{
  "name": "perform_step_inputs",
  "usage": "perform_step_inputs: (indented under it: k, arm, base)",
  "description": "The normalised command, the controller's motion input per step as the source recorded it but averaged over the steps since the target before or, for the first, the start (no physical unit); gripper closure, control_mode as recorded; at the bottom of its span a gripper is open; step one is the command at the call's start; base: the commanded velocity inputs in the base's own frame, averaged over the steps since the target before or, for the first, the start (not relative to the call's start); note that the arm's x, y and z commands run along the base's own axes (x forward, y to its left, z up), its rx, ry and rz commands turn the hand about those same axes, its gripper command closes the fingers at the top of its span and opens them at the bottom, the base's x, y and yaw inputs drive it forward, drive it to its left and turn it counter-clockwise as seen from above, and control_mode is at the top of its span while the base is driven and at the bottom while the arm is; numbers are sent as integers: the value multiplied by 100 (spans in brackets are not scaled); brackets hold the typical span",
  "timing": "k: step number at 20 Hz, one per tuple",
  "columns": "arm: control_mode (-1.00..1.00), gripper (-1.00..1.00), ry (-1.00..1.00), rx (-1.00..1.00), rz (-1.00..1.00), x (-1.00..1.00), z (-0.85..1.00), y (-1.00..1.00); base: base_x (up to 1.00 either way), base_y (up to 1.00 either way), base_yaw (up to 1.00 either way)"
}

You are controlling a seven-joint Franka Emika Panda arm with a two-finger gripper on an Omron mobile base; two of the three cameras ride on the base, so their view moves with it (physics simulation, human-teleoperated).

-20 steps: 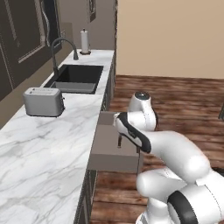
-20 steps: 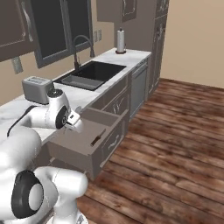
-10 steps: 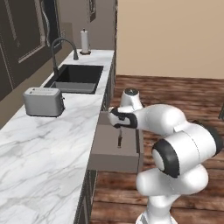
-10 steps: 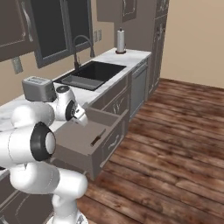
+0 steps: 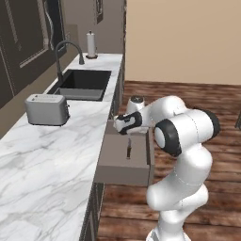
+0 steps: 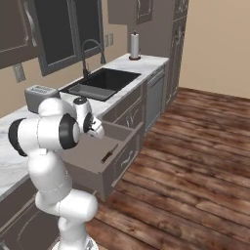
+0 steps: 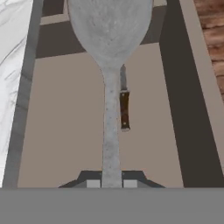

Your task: Pick up the metallic utensils from the counter and place them in the open drawer. Make sure not to pick up any wooden utensils.

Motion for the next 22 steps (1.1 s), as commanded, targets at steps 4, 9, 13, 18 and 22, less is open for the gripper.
perform_step_inputs:
  k: [4, 9, 13, 18, 22]
  arm:
    - [-100, 100, 16, 0, 2, 33, -45, 0]
    - [-100, 100, 29, -1, 0, 17, -15, 0]
    - [-100, 100, 13, 0, 0, 0, -17, 0]
    - [-100, 100, 9, -1, 0, 0, -31, 0]
    - [-100, 100, 2, 0, -1, 0, -40, -2]
  base:
    - [0, 0, 0]
    - [0, 0, 0]
    - [0, 0, 0]
    - [0, 0, 0]
    - [0, 0, 0]
